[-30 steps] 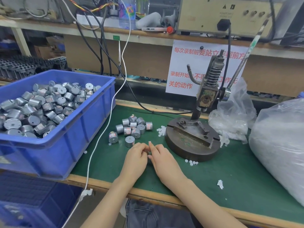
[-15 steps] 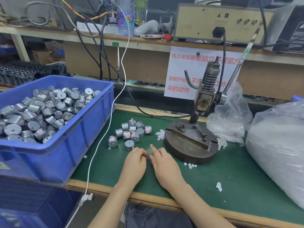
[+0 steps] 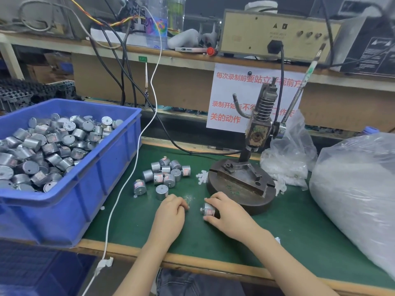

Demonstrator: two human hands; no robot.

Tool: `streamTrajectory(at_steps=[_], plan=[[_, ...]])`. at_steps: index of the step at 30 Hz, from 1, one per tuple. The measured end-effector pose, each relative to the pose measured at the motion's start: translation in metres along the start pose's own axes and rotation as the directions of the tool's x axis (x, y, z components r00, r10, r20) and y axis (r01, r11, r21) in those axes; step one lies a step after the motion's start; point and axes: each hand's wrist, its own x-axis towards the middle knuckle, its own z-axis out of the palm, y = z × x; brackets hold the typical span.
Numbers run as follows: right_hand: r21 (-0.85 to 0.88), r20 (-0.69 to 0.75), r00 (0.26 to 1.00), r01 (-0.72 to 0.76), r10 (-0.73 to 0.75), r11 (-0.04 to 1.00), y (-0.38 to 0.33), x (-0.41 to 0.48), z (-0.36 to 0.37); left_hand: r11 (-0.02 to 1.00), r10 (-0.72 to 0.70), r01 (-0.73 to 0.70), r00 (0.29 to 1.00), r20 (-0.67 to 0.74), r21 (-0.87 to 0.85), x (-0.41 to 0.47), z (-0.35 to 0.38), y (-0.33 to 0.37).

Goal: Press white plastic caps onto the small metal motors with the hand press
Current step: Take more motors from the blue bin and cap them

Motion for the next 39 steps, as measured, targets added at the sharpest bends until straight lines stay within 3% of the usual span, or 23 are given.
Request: streamTrajectory(at_steps=[3,6,9,12,19,23,28,31,34,37,39], plan=[[-0.062,-0.034,0.999,0.005,-0.007,0.998,-0.002,0.001,-0.005,1.000,0.003,-0.003,1.000,0.015,-0.009,-0.001,-0.001,0.000],[0.112,-0.207,0.977,-0.021,0.044,0.993,-0.001,0.000,-0.016,1.000,0.012,-0.011,1.000,0.025,-0.013,-0.001,-0.001,0.001],[0.281,-0.412,0.896,-0.049,0.166,0.958,0.009,0.004,-0.037,1.000,0.007,-0.007,1.000,0.021,-0.011,0.000,-0.002,0.001],[0.341,-0.499,0.813,-0.135,0.301,0.930,0.025,0.011,-0.048,1.000,-0.001,0.001,1.000,0.025,-0.007,0.000,-0.001,0.002],[0.210,-0.557,0.740,-0.315,0.378,0.926,0.059,0.026,-0.038,0.940,-0.201,0.182,0.979,-0.035,-0.289,0.003,-0.009,-0.002],[0.060,-0.593,0.718,-0.412,0.364,0.909,0.064,0.035,-0.040,0.937,-0.204,0.183,0.978,-0.043,-0.298,0.003,-0.010,0.000],[0.064,-0.579,0.695,-0.482,0.426,0.874,0.056,0.042,-0.043,0.937,-0.202,0.181,0.978,-0.042,-0.298,0.001,-0.009,-0.001],[0.077,-0.503,0.720,-0.513,0.478,0.855,0.058,0.042,-0.047,0.935,-0.204,0.182,0.978,-0.041,-0.305,0.001,-0.010,0.000],[0.391,-0.416,0.725,-0.402,0.549,0.828,0.063,0.038,-0.057,0.935,-0.194,0.173,0.980,-0.039,-0.309,0.001,-0.009,-0.001],[0.745,-0.413,0.599,-0.211,0.686,0.633,0.068,0.031,-0.082,0.942,-0.177,0.157,0.983,-0.041,-0.297,0.002,-0.009,-0.002],[0.830,-0.400,0.542,-0.128,0.739,0.543,0.072,0.032,-0.105,0.952,-0.161,0.144,0.986,-0.043,-0.272,0.003,-0.008,-0.002]])
